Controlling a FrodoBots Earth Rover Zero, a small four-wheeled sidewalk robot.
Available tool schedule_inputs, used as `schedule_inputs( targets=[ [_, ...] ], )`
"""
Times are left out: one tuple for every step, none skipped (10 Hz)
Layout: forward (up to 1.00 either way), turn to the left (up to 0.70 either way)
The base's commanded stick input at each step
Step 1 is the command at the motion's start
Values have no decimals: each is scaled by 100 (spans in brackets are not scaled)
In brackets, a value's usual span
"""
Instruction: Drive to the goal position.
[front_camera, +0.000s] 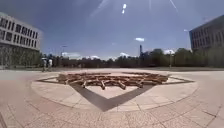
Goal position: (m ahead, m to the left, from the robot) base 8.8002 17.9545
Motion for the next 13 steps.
schedule_inputs(
  targets=[
    [6,0],
    [7,0],
    [6,0],
    [7,0],
    [7,0],
    [7,0],
    [6,0],
    [6,0],
    [6,0],
    [6,0],
    [6,0],
    [7,0],
    [6,0]
  ],
)
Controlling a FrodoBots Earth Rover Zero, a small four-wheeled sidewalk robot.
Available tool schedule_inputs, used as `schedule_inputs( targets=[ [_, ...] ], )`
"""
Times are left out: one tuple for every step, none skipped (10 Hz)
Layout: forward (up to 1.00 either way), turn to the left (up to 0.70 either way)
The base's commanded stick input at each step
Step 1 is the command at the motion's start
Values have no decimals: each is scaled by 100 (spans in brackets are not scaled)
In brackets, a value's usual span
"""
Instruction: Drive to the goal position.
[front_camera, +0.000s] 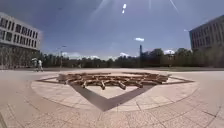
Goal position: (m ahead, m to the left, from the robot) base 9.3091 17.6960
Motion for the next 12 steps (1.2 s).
schedule_inputs(
  targets=[
    [6,0],
    [6,0],
    [6,0],
    [6,0],
    [7,0],
    [6,0],
    [6,0],
    [6,0],
    [7,0],
    [6,0],
    [6,0],
    [6,0]
  ],
)
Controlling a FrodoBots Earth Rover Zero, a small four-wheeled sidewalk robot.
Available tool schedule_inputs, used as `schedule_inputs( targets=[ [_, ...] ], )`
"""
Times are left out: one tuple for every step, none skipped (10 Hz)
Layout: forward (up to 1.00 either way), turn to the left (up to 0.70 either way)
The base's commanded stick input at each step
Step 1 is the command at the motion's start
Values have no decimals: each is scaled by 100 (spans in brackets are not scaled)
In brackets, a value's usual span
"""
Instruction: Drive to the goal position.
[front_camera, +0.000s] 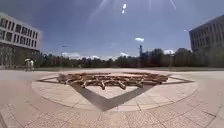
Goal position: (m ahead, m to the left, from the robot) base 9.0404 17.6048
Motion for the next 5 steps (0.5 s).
schedule_inputs(
  targets=[
    [6,0],
    [7,0],
    [6,0],
    [7,0],
    [7,0]
  ],
)
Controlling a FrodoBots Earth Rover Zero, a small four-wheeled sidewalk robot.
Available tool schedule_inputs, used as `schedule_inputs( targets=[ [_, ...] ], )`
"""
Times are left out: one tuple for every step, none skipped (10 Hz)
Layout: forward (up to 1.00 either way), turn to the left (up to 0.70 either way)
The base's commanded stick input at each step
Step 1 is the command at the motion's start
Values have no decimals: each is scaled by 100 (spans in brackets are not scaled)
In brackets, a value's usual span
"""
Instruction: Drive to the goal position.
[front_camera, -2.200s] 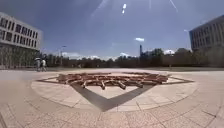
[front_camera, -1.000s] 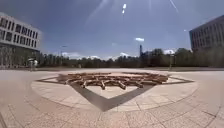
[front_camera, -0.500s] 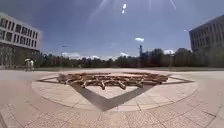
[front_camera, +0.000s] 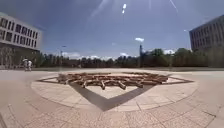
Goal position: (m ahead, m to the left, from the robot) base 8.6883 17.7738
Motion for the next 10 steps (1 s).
schedule_inputs(
  targets=[
    [7,0],
    [6,0],
    [7,0],
    [7,0],
    [6,0],
    [6,0],
    [6,0],
    [6,0],
    [7,0],
    [7,0]
  ],
)
